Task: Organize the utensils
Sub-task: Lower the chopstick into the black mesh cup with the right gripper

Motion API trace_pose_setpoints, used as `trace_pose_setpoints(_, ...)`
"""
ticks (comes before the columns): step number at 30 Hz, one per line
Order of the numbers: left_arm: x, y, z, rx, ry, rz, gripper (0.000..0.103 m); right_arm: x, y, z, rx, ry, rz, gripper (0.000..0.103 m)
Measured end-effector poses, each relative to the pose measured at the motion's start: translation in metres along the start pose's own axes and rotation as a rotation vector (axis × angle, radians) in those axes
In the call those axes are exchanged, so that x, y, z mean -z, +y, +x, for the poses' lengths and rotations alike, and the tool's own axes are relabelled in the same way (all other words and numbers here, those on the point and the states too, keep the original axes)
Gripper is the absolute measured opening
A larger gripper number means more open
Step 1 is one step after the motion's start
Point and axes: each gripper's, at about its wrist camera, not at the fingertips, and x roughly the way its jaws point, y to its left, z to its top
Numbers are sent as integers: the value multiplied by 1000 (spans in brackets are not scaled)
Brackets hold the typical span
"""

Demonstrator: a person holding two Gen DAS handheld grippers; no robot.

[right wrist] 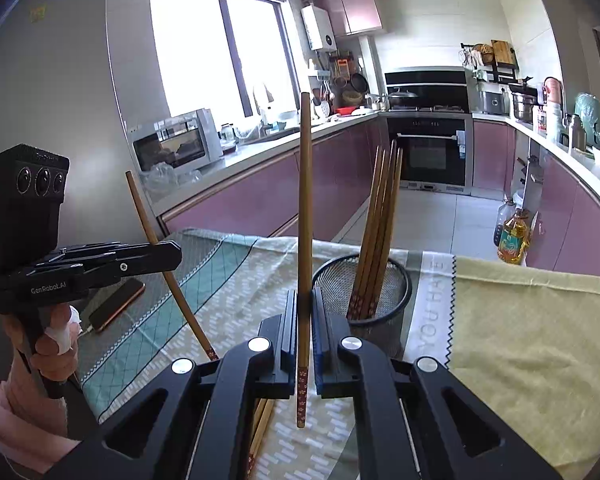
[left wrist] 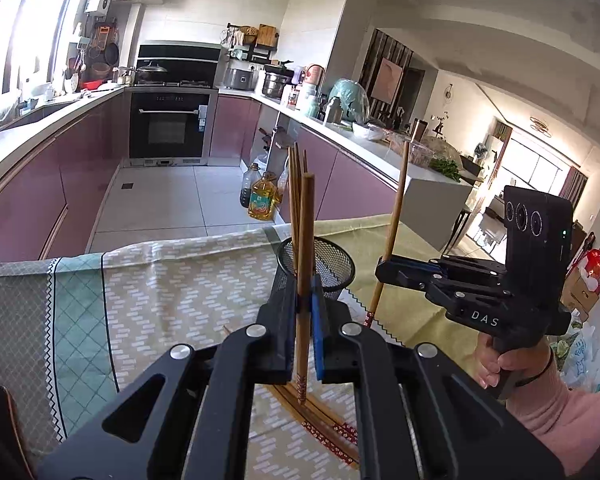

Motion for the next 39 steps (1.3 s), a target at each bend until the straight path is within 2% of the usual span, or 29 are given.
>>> trace_pose_setpoints(18, -76, -15, 4, 26, -160, 12, 7, -59, -22, -7, 56, -156, 14, 6)
trace_pose_setpoints(26, -82, -22, 24, -28, -152, 27, 7, -58, -33, 14, 84, -133, 32, 6)
trace_pose_setpoints(33, -96, -18, 40, -11, -149, -7, 7, -49, -43, 30, 92, -95, 65, 6)
trace_pose_setpoints(39, -105, -20, 42, -17, -156, 6, 7, -47, -45, 32, 93, -86, 71, 6)
